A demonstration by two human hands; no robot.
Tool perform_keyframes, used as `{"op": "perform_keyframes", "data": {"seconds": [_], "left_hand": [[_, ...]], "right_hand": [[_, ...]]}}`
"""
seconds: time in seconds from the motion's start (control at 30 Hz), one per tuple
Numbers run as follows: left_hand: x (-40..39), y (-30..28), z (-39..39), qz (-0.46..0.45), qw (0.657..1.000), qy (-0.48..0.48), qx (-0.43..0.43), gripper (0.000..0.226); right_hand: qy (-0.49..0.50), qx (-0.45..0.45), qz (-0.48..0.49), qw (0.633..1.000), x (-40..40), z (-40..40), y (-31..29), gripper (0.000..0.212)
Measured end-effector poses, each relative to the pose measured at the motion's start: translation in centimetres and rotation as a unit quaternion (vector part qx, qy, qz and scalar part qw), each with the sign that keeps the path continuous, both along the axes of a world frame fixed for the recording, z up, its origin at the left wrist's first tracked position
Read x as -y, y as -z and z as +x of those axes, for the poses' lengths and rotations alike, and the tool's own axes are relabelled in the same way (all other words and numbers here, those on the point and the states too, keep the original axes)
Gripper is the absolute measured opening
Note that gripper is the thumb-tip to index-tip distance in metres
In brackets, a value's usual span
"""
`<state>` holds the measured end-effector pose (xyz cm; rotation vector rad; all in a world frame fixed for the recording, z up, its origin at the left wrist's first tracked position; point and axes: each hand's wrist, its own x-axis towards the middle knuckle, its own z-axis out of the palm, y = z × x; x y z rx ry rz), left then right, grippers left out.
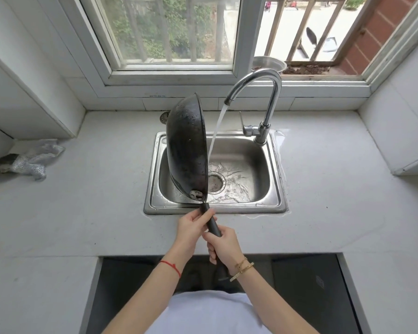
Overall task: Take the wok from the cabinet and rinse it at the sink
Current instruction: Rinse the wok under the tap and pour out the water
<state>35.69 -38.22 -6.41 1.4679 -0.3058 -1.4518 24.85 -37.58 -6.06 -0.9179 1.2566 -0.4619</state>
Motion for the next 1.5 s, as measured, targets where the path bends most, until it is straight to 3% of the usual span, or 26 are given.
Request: {"op": "perform_keyframes", "data": {"seconds": [0.17, 0.3, 0.43, 0.57, 0.63, 1.07, 1.5], "left_hand": [[0.0, -0.4, 0.0, -0.019, 0.992, 0.017, -0.127, 0.019], [0.5, -0.1, 0.0, -0.007, 0.996, 0.025, -0.086, 0.020], [0.9, 0.2, -0.7, -0.004, 0.998, 0.012, -0.057, 0.020], [1.1, 0.4, -1.7, 0.007, 0.999, 0.015, -0.052, 0.021], [1.1, 0.5, -2.2, 0.012, 0.999, 0.016, -0.040, 0.020], [1.6, 1.3, -3.0, 0.002, 0.999, 0.032, 0.035, 0.022], [1.5, 2.0, -2.9, 0.027, 0.997, 0.072, 0.027, 0.028]], "right_hand": [[0.004, 0.022, 0.015, 1.000, 0.2, -0.4, -0.2, 0.017], [0.004, 0.002, -0.003, 1.000, 0.2, -0.6, -0.5, 0.020], [-0.030, -0.145, -0.096, 0.984, 0.5, -0.9, -0.5, 0.018], [-0.104, -0.379, -0.193, 0.899, 0.1, -1.2, -0.8, 0.019], [-0.120, -0.424, -0.202, 0.875, -0.3, -1.5, -1.2, 0.023], [-0.071, -0.267, -0.147, 0.950, 0.2, -2.7, 0.8, 0.010], [-0.057, -0.211, -0.110, 0.969, 0.1, -3.1, 1.8, 0.012]]}}
